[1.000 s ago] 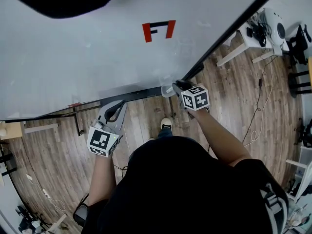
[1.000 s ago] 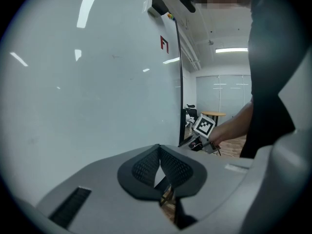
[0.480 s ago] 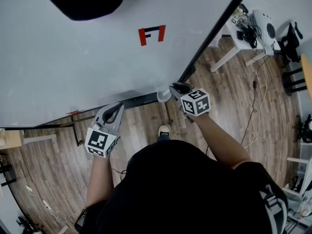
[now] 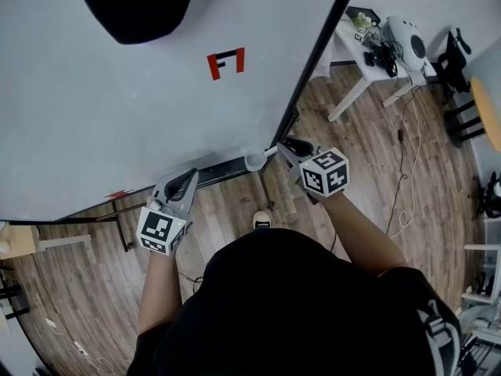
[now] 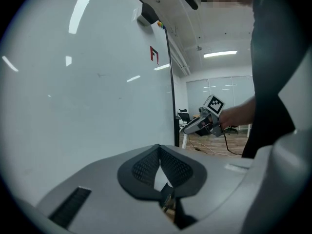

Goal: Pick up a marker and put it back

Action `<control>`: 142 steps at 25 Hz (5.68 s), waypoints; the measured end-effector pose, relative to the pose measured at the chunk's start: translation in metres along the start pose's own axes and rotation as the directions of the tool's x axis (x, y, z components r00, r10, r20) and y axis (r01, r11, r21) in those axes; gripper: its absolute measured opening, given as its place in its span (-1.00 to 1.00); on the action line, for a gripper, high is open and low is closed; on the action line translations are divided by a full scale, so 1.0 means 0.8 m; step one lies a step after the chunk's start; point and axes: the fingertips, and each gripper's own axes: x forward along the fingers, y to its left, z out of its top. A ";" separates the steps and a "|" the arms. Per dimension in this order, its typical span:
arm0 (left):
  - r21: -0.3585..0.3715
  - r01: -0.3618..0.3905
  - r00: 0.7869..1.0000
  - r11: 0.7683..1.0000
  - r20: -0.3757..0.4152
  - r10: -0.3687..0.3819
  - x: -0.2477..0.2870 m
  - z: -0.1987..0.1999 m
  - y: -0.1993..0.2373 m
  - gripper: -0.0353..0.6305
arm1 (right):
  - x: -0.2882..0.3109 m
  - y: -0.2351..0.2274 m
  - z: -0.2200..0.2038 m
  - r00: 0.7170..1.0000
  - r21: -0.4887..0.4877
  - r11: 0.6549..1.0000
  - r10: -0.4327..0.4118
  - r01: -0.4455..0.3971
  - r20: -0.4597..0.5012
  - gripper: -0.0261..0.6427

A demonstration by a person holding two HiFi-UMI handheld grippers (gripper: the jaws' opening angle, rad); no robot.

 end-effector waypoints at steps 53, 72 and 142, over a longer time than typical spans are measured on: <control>-0.079 -0.127 0.991 0.989 -0.064 0.122 -0.035 -0.025 0.013 -0.86 | 0.079 0.006 -0.059 0.991 -0.086 0.992 0.079 -0.088 -0.107 -0.73; -0.129 -0.155 0.984 0.980 -0.113 0.140 -0.019 -0.052 0.010 -0.86 | 0.136 0.000 -0.135 0.974 -0.090 0.987 0.116 -0.135 -0.193 -0.73; -0.052 0.017 1.000 0.999 0.019 -0.016 -0.014 0.008 -0.038 -0.86 | -0.063 -0.003 -0.061 0.998 0.004 1.000 -0.005 0.005 0.060 -0.77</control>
